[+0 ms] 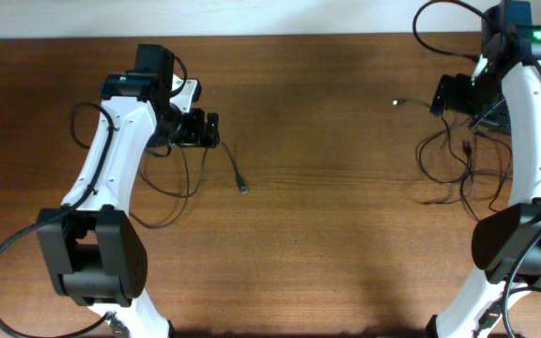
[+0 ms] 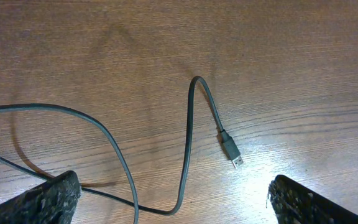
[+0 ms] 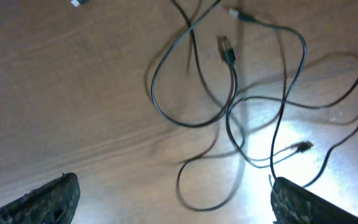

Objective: Untangle cables

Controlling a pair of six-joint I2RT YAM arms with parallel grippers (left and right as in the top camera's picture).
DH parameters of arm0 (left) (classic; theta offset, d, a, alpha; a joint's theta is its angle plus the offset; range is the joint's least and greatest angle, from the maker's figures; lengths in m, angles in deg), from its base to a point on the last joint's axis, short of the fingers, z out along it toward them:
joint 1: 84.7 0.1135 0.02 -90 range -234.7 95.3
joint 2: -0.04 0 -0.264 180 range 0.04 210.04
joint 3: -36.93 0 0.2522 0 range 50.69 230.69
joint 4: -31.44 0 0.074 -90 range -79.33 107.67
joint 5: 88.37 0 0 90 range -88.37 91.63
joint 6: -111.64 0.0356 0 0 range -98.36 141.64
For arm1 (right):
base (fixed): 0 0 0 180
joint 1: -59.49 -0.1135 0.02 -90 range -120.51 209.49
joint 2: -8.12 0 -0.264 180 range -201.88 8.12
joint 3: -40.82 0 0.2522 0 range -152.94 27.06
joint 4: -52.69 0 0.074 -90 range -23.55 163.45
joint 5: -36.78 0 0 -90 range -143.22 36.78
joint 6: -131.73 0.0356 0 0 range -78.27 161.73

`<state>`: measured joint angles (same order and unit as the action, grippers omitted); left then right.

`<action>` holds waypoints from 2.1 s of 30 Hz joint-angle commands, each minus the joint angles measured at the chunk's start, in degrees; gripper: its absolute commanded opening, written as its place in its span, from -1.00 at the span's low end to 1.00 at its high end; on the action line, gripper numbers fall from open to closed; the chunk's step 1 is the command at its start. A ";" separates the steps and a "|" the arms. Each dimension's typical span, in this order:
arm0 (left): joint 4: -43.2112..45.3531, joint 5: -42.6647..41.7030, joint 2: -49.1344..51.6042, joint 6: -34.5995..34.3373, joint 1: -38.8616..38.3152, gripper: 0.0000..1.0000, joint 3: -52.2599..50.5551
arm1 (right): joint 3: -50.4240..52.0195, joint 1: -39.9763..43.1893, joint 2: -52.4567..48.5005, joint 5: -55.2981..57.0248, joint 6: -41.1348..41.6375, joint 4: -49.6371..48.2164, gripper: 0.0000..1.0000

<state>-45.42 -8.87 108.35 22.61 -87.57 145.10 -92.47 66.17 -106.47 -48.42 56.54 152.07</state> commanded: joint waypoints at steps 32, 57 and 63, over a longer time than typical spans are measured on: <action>4.59 -0.61 -0.76 -0.33 0.20 0.98 0.90 | 24.61 -35.28 -0.24 -23.91 3.96 -16.50 0.97; 0.20 3.30 -1.31 -10.38 30.69 0.98 8.02 | 24.61 -59.14 -0.24 -7.34 29.59 -49.42 0.97; 0.20 3.30 -1.29 -10.38 30.69 0.98 8.02 | 24.61 -59.17 -0.35 -6.16 33.31 -53.77 0.98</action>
<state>-45.22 -5.44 108.28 12.78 -57.08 152.27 -67.62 7.15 -106.82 -56.85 87.07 100.40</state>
